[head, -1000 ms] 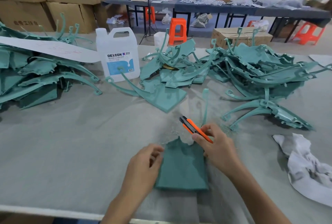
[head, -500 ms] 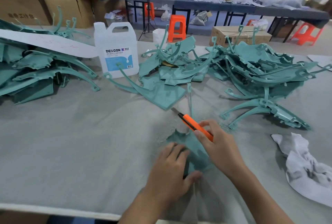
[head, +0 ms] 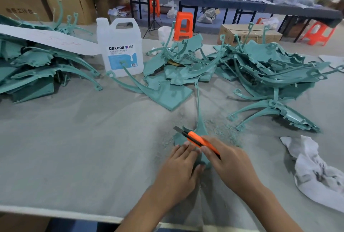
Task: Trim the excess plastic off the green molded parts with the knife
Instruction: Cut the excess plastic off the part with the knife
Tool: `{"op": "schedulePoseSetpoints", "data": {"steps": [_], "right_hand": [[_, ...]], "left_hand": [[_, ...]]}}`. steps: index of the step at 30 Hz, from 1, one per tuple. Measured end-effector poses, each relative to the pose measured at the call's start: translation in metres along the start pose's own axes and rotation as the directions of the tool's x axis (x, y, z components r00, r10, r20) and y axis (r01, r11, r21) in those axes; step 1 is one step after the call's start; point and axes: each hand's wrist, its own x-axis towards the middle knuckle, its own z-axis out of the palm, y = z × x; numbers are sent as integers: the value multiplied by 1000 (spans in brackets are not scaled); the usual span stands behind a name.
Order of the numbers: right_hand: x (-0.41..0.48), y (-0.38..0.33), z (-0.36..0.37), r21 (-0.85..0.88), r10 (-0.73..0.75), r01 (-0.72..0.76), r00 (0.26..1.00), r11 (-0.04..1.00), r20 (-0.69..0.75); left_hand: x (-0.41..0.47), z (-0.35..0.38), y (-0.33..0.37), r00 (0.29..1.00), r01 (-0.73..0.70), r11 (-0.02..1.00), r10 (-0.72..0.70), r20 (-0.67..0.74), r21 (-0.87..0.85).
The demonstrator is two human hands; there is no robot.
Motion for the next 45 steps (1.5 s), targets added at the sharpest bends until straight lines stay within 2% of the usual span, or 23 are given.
{"op": "schedulePoseSetpoints", "data": {"steps": [5, 9, 17, 39, 45], "right_hand": [[5, 7, -6, -19, 52, -52, 998, 998, -24], [7, 4, -7, -29, 45, -44, 998, 999, 36], [12, 7, -8, -52, 83, -80, 996, 995, 44], [13, 9, -7, -60, 69, -66, 996, 996, 59], [15, 12, -11, 6, 82, -82, 995, 997, 49]], "left_hand": [[-2, 1, 0, 999, -3, 1000, 2, -43, -18], [-1, 2, 0, 998, -10, 1000, 10, -59, 2], [-2, 4, -2, 998, -16, 1000, 16, -54, -4], [-3, 4, -3, 1000, 0, 1000, 0, -21, 21], [-2, 0, 2, 1000, 9, 997, -10, 11, 77]]}}
